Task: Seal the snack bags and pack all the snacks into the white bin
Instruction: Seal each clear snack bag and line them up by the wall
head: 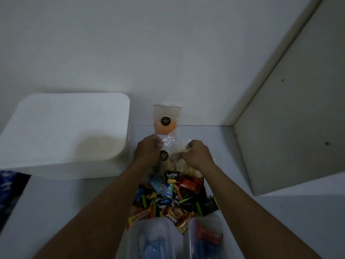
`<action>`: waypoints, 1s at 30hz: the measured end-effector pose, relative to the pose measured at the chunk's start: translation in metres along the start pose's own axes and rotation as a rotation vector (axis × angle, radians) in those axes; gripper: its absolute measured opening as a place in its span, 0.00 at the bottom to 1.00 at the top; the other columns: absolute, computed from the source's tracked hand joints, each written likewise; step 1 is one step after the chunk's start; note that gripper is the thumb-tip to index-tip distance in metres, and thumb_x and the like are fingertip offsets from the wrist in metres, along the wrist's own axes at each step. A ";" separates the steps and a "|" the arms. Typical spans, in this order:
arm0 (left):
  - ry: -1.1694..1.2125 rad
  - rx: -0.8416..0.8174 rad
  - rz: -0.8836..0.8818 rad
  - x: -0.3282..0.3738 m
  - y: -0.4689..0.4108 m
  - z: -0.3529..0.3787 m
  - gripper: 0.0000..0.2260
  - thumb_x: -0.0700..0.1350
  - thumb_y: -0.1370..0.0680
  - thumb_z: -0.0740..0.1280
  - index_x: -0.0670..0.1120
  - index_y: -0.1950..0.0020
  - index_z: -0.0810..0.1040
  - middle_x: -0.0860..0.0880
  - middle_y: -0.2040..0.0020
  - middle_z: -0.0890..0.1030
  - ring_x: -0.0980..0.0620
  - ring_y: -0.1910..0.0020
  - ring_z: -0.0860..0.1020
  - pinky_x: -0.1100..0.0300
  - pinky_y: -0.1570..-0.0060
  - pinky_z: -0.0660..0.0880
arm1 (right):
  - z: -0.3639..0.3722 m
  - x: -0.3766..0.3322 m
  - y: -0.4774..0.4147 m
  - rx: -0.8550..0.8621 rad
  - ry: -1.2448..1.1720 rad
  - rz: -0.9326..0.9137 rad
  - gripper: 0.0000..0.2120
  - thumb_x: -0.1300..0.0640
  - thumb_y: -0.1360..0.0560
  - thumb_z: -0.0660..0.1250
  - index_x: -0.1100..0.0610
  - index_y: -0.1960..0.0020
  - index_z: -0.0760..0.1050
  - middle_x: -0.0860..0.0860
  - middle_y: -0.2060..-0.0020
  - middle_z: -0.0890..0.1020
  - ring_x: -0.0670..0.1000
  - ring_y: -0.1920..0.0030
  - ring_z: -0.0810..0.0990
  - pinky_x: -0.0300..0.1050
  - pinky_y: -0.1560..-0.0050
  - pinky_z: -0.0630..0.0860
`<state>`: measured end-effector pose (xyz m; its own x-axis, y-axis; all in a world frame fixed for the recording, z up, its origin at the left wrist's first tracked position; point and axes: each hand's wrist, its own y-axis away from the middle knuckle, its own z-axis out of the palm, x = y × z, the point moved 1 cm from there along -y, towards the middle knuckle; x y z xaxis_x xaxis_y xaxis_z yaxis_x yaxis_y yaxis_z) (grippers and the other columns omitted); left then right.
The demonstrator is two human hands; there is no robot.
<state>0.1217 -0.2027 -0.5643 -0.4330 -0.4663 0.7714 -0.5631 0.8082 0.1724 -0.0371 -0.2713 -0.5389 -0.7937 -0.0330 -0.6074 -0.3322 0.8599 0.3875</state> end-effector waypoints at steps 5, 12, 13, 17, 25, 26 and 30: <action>0.032 0.006 0.046 0.019 0.011 -0.018 0.03 0.43 0.20 0.64 0.48 0.54 0.76 0.48 0.54 0.81 0.48 0.55 0.78 0.60 0.61 0.72 | -0.012 -0.002 0.017 0.031 -0.482 0.071 0.06 0.59 0.30 0.75 0.61 0.58 0.81 0.56 0.63 0.81 0.55 0.61 0.79 0.51 0.59 0.76; 0.231 0.054 0.043 0.068 0.048 -0.059 0.05 0.42 0.20 0.61 0.46 0.48 0.76 0.47 0.51 0.82 0.46 0.52 0.80 0.55 0.56 0.75 | -0.051 -0.027 0.067 -0.020 -0.778 -0.039 0.06 0.59 0.27 0.75 0.57 0.50 0.82 0.51 0.52 0.85 0.51 0.47 0.82 0.51 0.46 0.79; 0.259 0.051 0.046 0.077 0.054 -0.067 0.05 0.42 0.20 0.61 0.47 0.48 0.76 0.47 0.51 0.82 0.46 0.52 0.80 0.54 0.55 0.76 | -0.058 -0.032 0.075 -0.016 -0.771 -0.072 0.05 0.59 0.26 0.74 0.57 0.50 0.83 0.51 0.52 0.85 0.50 0.48 0.82 0.51 0.45 0.79; 0.338 -0.011 0.054 0.108 0.071 -0.094 0.04 0.42 0.23 0.64 0.49 0.51 0.77 0.46 0.52 0.82 0.47 0.55 0.80 0.58 0.60 0.74 | -0.083 -0.054 0.099 0.080 -0.761 -0.189 0.04 0.61 0.23 0.70 0.60 0.54 0.82 0.54 0.58 0.84 0.52 0.55 0.82 0.48 0.52 0.80; 0.452 -0.117 0.261 0.179 0.117 -0.160 0.07 0.47 0.24 0.72 0.44 0.53 0.83 0.46 0.54 0.85 0.49 0.55 0.85 0.54 0.56 0.78 | -0.159 -0.108 0.155 0.149 -0.656 -0.478 0.07 0.55 0.22 0.68 0.58 0.50 0.82 0.54 0.56 0.86 0.50 0.54 0.85 0.48 0.52 0.83; 0.468 -0.130 0.276 0.188 0.122 -0.166 0.07 0.47 0.24 0.72 0.44 0.52 0.83 0.46 0.54 0.86 0.50 0.55 0.85 0.55 0.56 0.78 | -0.168 -0.114 0.161 0.172 -0.653 -0.504 0.07 0.56 0.21 0.68 0.59 0.50 0.82 0.54 0.58 0.86 0.50 0.55 0.85 0.47 0.53 0.84; 0.620 -0.093 0.349 0.221 0.140 -0.189 0.10 0.51 0.24 0.71 0.46 0.49 0.83 0.49 0.54 0.86 0.51 0.54 0.84 0.55 0.52 0.79 | -0.196 -0.134 0.184 0.154 -0.656 -0.558 0.07 0.58 0.23 0.69 0.61 0.52 0.83 0.57 0.58 0.86 0.52 0.55 0.86 0.50 0.52 0.83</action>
<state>0.0803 -0.1246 -0.2536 -0.0820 0.0926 0.9923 -0.3900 0.9133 -0.1175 -0.0913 -0.2081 -0.2502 -0.0665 -0.2109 -0.9752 -0.4749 0.8663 -0.1550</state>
